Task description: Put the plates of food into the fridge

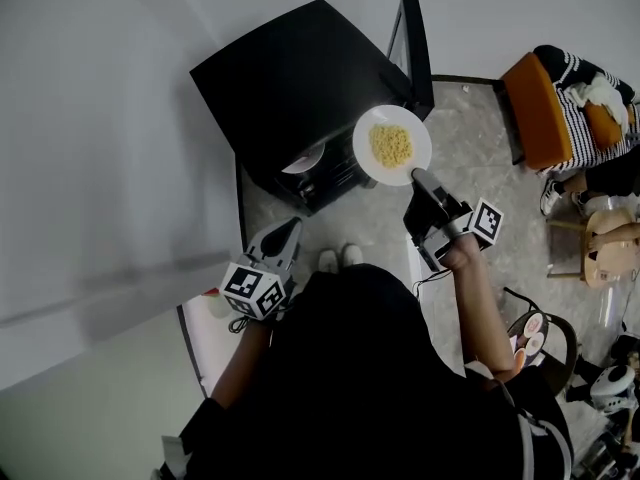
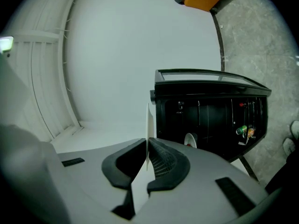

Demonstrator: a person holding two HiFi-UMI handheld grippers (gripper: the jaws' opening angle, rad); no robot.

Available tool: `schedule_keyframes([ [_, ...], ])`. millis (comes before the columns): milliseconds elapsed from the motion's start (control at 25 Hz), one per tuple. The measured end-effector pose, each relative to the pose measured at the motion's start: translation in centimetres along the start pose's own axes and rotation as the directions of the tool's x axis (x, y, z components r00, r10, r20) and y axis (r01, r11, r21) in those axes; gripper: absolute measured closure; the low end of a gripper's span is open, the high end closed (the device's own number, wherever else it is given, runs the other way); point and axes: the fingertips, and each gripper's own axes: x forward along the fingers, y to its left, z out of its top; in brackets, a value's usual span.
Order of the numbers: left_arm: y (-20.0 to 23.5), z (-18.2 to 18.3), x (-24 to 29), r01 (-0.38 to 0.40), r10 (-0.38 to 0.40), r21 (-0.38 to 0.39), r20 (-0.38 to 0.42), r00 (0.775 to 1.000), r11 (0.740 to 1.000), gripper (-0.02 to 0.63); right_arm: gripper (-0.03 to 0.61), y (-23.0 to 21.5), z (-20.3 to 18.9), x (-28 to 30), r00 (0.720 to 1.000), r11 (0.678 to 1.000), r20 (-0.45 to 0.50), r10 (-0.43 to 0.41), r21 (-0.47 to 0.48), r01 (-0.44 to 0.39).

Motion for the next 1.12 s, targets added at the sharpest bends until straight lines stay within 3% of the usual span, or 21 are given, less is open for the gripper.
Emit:
schedule_keyframes([
  [200, 0.3, -0.2, 1.2, 0.009, -0.009, -0.003, -0.016, 1.0, 1.0, 0.592, 0.541, -2.2, 0.3, -1.0, 0.999, 0.999, -0.015, -0.034, -0.004, 0.034],
  [360, -2.2, -1.3, -0.4, 0.003, -0.002, 0.019, -0.01, 1.0, 1.0, 0.592, 0.541, -3.2, -1.1, -3.8, 0.999, 0.999, -0.027, -0.04, -0.002, 0.04],
  [600, -1.9, -1.3, -1.2, -0.011, 0.011, 0.022, -0.005, 1.0, 1.0, 0.592, 0.541, -6.7, -2.4, -3.0, 0.994, 0.996, -0.065, -0.086, -0.004, 0.086],
  [1120, -1.3, -0.2, -1.4, -0.057, 0.057, 0.027, -0.014, 0.998, 0.998, 0.592, 0.541, -12.4, 0.8, -0.6, 0.985, 0.986, -0.039, -0.17, -0.004, 0.169],
])
